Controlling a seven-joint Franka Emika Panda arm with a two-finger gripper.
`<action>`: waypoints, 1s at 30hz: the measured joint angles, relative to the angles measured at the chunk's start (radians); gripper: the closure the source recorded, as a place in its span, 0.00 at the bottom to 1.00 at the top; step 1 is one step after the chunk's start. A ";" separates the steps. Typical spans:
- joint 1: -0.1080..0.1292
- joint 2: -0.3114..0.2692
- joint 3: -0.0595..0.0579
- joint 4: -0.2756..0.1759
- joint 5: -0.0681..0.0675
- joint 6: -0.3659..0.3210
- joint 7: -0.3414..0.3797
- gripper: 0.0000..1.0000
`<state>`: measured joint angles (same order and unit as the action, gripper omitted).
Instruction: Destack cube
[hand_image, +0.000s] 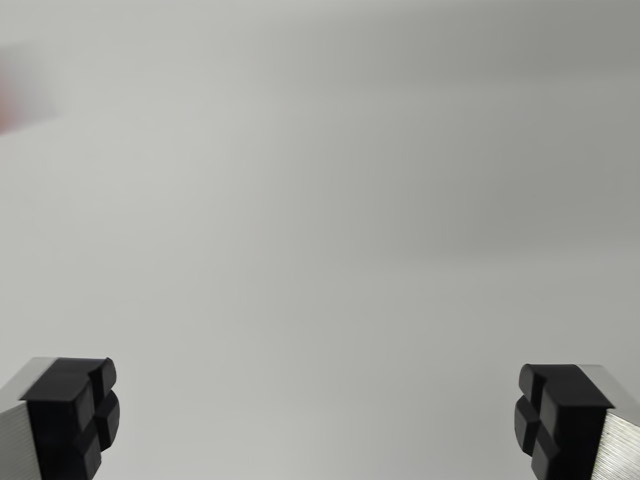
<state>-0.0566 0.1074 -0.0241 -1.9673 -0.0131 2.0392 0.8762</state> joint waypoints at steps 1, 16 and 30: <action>0.000 0.000 0.000 0.000 0.000 0.000 0.000 0.00; 0.001 0.000 0.000 0.000 0.000 0.000 0.000 0.00; 0.015 0.011 0.008 0.000 0.000 0.009 0.008 0.00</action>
<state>-0.0420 0.1182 -0.0157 -1.9673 -0.0131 2.0487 0.8843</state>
